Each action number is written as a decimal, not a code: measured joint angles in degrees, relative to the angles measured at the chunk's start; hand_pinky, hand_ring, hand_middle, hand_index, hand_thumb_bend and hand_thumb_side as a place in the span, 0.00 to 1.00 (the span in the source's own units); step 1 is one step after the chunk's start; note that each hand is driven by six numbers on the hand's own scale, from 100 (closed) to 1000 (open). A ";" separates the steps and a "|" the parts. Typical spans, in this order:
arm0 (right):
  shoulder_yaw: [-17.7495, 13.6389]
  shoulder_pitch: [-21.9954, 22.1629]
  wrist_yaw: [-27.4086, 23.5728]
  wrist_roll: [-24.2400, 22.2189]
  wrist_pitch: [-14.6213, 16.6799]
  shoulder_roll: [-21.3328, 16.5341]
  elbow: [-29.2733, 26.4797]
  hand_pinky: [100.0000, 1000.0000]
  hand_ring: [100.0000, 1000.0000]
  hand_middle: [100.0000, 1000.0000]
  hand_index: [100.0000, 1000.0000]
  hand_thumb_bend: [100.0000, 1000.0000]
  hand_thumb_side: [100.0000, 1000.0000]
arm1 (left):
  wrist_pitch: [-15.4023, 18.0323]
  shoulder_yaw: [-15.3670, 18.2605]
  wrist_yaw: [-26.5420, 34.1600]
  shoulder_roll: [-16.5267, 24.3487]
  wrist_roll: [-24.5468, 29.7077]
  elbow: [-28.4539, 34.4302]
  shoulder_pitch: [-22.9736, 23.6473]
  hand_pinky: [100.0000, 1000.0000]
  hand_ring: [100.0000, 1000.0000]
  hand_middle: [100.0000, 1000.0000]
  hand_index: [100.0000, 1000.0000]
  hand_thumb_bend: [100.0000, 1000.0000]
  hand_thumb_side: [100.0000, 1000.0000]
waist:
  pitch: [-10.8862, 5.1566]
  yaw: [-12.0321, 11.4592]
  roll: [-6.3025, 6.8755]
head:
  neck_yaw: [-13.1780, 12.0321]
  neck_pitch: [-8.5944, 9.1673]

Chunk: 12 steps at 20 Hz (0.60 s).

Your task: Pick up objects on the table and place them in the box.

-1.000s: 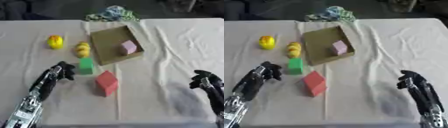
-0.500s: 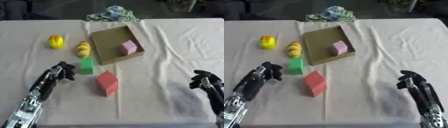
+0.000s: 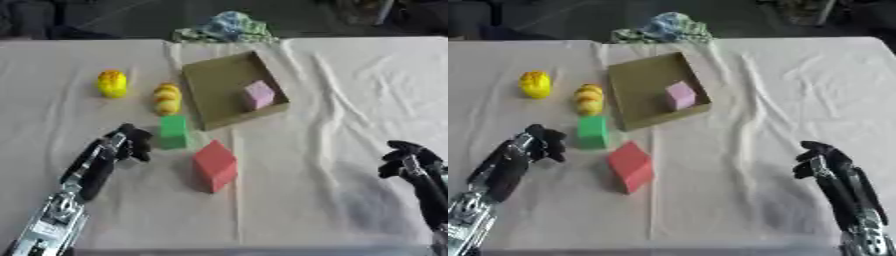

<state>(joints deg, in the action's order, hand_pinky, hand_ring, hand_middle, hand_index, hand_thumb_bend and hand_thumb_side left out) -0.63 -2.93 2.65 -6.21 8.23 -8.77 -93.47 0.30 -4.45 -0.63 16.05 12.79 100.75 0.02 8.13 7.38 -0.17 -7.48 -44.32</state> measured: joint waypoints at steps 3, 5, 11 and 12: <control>0.00 0.00 0.00 0.01 0.00 0.00 0.00 0.46 0.47 0.49 0.71 0.00 0.62 | 0.00 0.00 0.00 0.00 0.00 -0.05 0.00 0.58 0.46 0.47 0.68 0.00 1.00 | 0.09 0.01 0.00 | 0.00 0.00; 0.00 0.00 0.00 0.02 0.00 0.00 0.00 0.46 0.47 0.49 0.71 0.00 0.62 | 0.06 0.05 -0.02 0.00 -0.07 -0.05 -0.02 0.58 0.46 0.47 0.68 0.00 1.00 | 0.09 0.02 0.00 | 0.00 0.00; -0.09 0.01 0.00 0.13 -0.03 0.00 0.00 0.46 0.47 0.49 0.71 0.00 0.61 | 1.69 2.00 -1.76 2.09 -1.46 1.01 -3.29 0.60 0.48 0.49 0.71 0.00 0.77 | 0.09 0.02 0.02 | 0.06 0.00; -0.09 0.01 0.00 0.16 -0.03 0.00 0.00 0.46 0.47 0.49 0.71 0.00 0.61 | 2.32 2.45 -2.36 3.42 -1.58 1.38 -4.56 0.60 0.49 0.49 0.71 0.00 0.74 | 0.09 0.02 0.02 | 0.10 0.00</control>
<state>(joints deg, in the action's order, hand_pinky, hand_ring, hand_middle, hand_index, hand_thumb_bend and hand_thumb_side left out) -0.73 -2.92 2.65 -6.05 8.19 -8.77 -93.47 2.62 -2.00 -2.99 19.47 11.21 102.13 -4.54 8.22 7.39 -0.15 -7.38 -44.32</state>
